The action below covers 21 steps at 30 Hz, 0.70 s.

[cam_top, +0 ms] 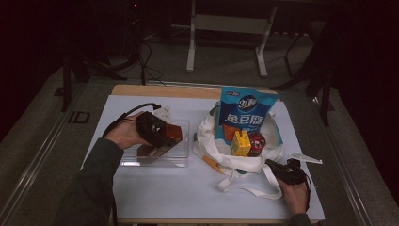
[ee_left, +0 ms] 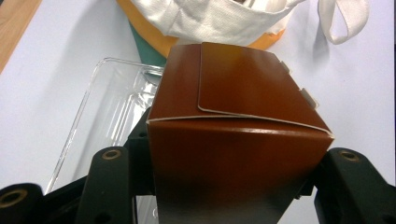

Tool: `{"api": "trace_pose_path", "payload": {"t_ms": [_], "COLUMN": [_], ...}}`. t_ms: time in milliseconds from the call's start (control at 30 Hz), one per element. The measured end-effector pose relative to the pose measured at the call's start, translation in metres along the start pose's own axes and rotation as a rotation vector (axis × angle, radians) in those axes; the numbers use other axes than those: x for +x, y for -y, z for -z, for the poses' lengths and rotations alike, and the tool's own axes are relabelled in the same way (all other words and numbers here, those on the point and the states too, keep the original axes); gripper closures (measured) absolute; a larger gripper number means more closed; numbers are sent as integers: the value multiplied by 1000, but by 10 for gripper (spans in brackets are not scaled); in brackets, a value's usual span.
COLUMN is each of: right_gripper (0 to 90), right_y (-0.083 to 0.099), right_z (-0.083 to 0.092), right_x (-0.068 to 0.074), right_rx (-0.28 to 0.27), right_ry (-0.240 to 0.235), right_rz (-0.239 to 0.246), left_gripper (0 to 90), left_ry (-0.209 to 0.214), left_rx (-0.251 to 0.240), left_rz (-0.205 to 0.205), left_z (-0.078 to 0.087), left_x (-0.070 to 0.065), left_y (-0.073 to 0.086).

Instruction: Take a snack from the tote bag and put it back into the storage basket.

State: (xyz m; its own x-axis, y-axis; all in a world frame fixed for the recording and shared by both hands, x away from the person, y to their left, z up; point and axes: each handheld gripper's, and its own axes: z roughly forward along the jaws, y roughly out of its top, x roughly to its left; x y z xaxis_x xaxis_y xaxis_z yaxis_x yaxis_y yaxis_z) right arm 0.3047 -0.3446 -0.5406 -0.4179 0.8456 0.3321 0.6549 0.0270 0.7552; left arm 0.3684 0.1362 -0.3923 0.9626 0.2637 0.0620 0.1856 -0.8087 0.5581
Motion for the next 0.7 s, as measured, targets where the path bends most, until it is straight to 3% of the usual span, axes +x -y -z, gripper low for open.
{"api": "trace_pose_path", "payload": {"t_ms": [200,333,500,700], "right_gripper": [748,748,748,746], "right_y": [0,0,0,0], "right_z": [0,0,0,0], "right_x": [0,0,0,0], "right_rx": [0,0,0,0], "right_ry": [0,-1,0,-2], "right_rz": [0,0,0,-2], "left_gripper": [441,434,400,362], "left_ry": [-18,-8,53,106], "left_rx": [58,43,16,39], "left_rz": [-11,-11,22,60], "left_z": [3,2,-10,-27], "left_x": [0,-2,-2,-3], "left_y": [5,8,7,2]}}
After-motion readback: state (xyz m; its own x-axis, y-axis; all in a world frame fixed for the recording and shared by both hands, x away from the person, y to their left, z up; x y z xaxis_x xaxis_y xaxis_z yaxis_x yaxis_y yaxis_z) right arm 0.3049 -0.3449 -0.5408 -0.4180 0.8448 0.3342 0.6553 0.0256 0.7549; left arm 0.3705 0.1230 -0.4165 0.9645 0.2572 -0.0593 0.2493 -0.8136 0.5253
